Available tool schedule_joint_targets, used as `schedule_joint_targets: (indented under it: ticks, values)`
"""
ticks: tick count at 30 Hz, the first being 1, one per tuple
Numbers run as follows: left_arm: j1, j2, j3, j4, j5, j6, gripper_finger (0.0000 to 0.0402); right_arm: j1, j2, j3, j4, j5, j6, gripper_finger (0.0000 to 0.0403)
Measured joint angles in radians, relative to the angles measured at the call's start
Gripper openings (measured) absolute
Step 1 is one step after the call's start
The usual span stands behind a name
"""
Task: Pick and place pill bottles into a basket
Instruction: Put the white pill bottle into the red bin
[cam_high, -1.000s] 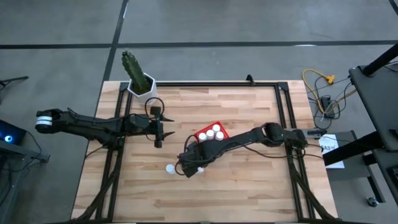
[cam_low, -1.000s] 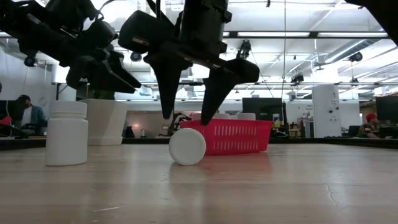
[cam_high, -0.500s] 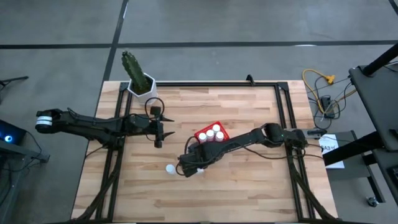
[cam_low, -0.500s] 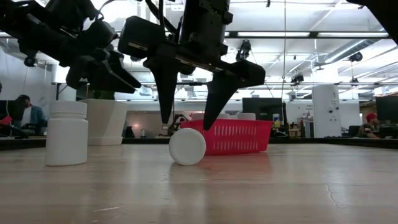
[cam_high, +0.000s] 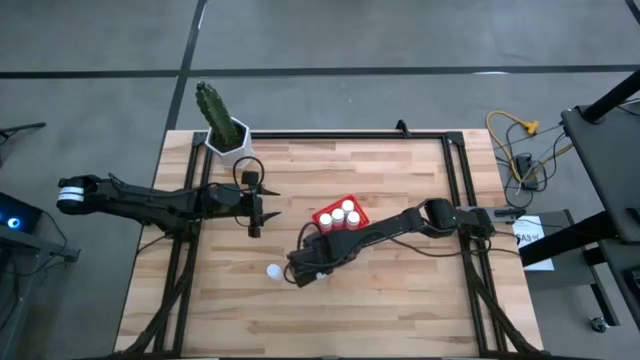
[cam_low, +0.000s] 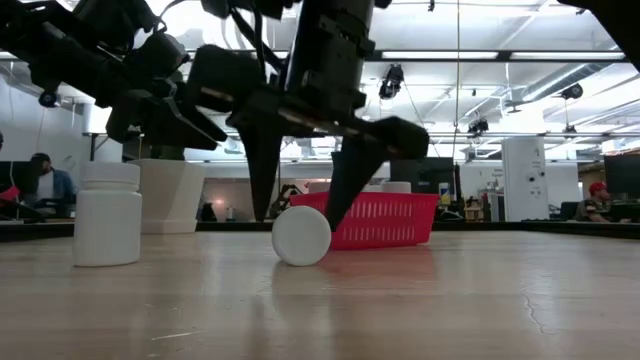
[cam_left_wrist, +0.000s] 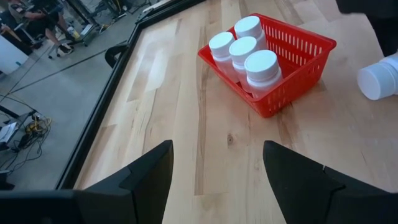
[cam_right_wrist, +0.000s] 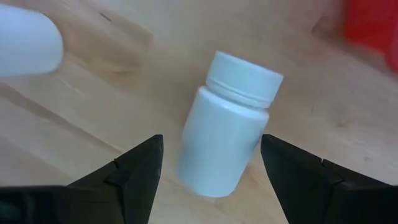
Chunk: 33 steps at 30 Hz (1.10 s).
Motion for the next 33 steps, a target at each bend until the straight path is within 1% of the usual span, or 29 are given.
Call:
schedule_joint_targets:
  ticks: [6,15,17,19,25,28,33]
  values:
    - [0.000,0.000,0.000,0.000,0.000,0.000,0.0231,-0.003,0.000,-0.058,0.066,-0.024,0.006,0.0260]
    - [0.000,0.000,0.000,0.000,0.000,0.000,0.0231,-0.005,-0.002,-0.096,0.079,-0.057,0.001,0.0256]
    - [0.000,0.000,0.000,0.000,0.000,0.000,0.0231,-0.005,-0.002,-0.096,0.079,-0.057,-0.015,0.0247]
    - [0.000,0.000,0.000,0.000,0.000,0.000,0.0231,-0.007,-0.002,-0.095,0.081,-0.058,-0.035,0.0229]
    - [0.000,0.000,0.000,0.000,0.000,0.000,0.0231,-0.013,-0.002,-0.095,0.134,-0.093,-0.137,0.0149]
    - [0.000,0.000,0.000,0.000,0.000,0.000,0.0231,-0.015,-0.005,-0.083,0.153,-0.094,-0.209,0.0147]
    - [0.000,0.000,0.000,0.000,0.000,-0.008,0.0231,-0.016,-0.011,-0.003,0.140,-0.015,-0.325,0.0147]
